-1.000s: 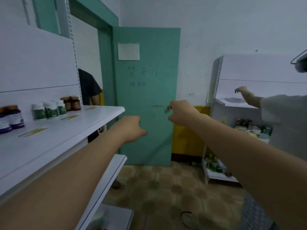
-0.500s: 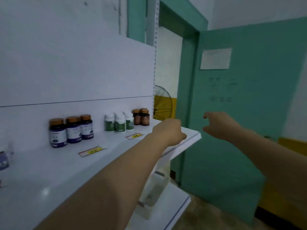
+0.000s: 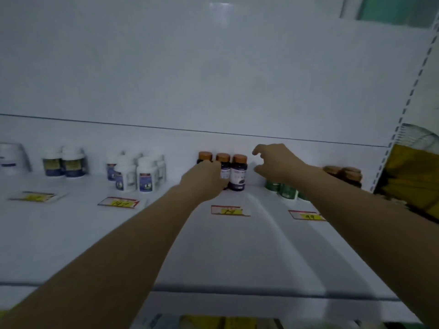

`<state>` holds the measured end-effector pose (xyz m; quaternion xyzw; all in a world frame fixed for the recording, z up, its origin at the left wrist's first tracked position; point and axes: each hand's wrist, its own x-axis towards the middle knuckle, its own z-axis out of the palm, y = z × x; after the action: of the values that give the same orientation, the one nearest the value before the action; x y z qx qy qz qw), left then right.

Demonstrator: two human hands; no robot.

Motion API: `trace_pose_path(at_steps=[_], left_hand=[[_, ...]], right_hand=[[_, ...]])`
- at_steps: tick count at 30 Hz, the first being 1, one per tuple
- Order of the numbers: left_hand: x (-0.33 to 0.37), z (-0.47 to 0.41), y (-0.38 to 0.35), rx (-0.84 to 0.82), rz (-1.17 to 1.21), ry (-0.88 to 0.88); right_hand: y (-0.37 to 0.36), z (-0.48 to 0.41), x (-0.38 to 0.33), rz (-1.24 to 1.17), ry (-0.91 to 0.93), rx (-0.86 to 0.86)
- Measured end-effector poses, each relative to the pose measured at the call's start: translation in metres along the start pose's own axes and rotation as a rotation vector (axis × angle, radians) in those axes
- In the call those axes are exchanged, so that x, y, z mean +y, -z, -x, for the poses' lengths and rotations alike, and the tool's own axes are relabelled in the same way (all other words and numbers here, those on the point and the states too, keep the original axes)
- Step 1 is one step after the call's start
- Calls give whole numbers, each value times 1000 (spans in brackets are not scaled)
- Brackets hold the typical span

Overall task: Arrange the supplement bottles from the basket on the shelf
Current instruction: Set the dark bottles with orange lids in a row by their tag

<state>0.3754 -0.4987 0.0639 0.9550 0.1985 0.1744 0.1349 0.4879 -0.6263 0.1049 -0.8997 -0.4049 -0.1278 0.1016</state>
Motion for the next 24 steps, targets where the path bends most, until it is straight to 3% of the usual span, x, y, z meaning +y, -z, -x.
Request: trace_pose_path(at_steps=[4, 8, 14, 24], left_hand=[[-46, 0, -15, 2, -120, 159], [-67, 2, -43, -107, -153, 230], [-85, 3, -61, -242, -255, 197], [-88, 5, -64, -244, -228, 217]], right_hand=[[-28, -33, -36, -19, 167, -2], [-48, -69, -57, -24, 241, 32], [-69, -110, -82, 17, 292, 42], [-84, -120, -100, 255, 256, -25]])
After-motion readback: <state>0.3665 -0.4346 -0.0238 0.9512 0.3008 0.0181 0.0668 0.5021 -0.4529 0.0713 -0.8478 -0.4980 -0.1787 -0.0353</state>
